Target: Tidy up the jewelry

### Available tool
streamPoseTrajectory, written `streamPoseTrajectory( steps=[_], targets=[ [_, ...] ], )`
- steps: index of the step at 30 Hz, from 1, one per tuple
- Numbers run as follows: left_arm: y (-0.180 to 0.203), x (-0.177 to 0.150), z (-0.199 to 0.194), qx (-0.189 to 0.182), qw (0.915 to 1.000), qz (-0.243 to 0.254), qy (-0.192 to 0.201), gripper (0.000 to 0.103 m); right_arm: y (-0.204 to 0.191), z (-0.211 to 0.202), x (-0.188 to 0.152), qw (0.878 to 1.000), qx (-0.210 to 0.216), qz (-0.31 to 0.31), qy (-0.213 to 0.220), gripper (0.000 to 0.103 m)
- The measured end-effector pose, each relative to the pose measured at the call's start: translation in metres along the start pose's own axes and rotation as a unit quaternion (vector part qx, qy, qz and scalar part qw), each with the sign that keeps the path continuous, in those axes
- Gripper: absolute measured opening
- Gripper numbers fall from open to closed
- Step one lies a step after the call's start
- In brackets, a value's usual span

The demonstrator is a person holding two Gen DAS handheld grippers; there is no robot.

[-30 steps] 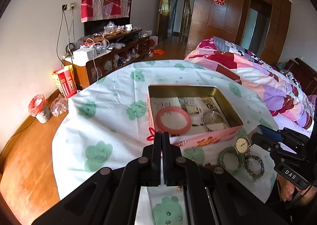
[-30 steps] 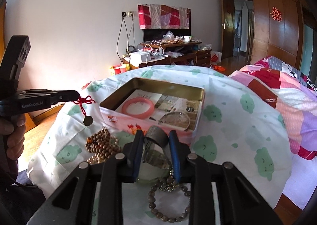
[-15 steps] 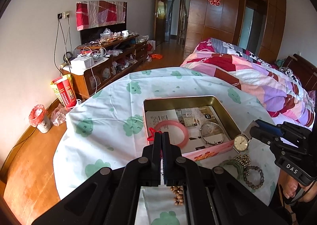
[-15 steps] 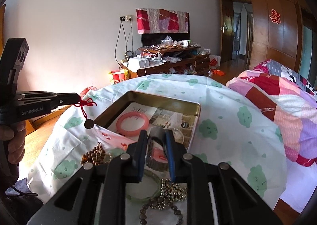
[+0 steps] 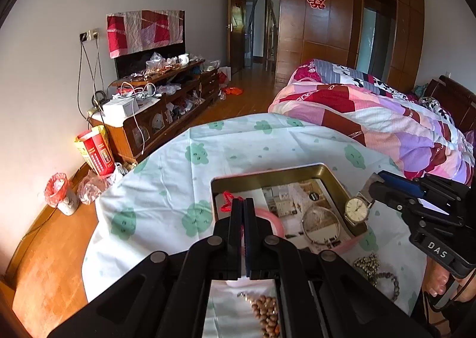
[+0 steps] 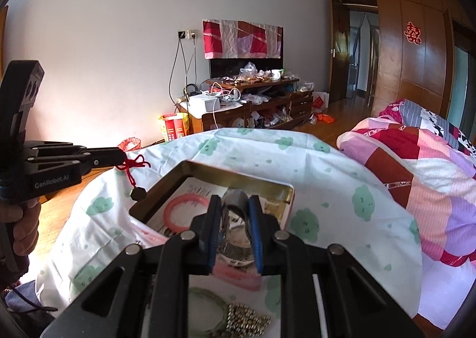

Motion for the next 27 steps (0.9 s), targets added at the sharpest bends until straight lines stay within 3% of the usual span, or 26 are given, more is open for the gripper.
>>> streamPoseTrajectory(
  steps=[13,27],
  targets=[
    [0.007,0.013,0.03,0.013,0.9997,0.019,-0.011,0.0,0.015,0.028,0.011,1.0,-0.011,0.009,-0.01,0.021],
    [0.013,0.002,0.068,0.02,0.9984,0.031,-0.044,0.0,0.024,0.06,0.004,0.999,-0.015,0.012,-0.042,0.021]
  ],
)
Point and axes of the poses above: each gripper's, at about its wrist camera, not at the fingertips, and z roughly the way its jaws point, y to its right, x to its top, the point moved 4 cm from there along z, roughly the way its jaws point, and after that the axes turned 2 degrees about -z, right-handed, at the moved point
